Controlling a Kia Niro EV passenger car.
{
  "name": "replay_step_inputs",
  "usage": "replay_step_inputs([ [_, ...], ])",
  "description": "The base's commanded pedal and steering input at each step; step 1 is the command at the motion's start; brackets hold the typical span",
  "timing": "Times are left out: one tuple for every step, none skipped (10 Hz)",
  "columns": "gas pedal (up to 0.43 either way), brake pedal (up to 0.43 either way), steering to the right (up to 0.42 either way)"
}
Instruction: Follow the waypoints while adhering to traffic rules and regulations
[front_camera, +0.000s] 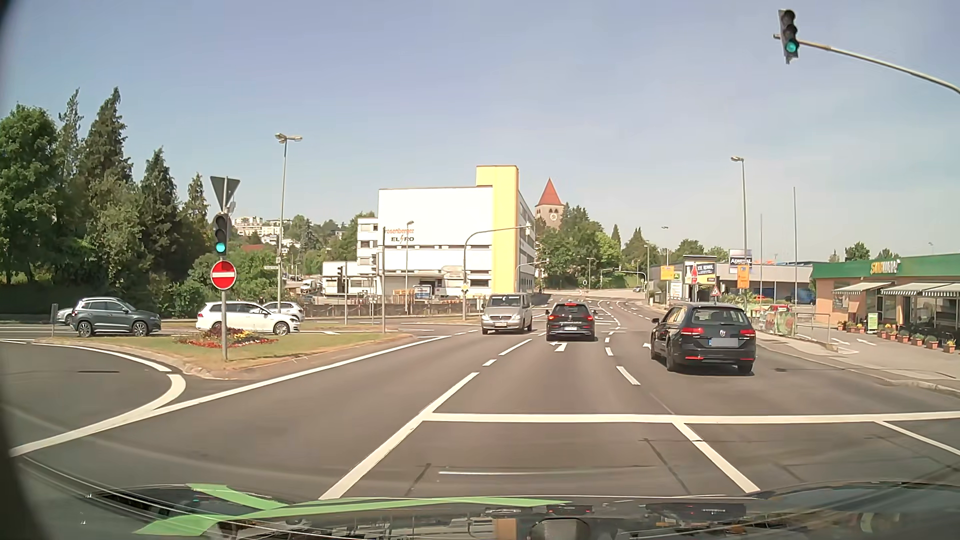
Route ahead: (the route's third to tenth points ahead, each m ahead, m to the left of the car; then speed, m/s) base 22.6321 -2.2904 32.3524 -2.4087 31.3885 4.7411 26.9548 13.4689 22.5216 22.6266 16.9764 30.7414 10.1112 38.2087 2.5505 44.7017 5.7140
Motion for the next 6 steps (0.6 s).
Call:
replay_step_inputs([
  [0.0, 0.0, 0.032],
  [0.0, 0.0, 0.032],
  [0.0, 0.0, 0.032],
  [0.0, 0.0, 0.032],
  [0.0, 0.0, 0.032],
  [0.0, 0.0, 0.032],
])
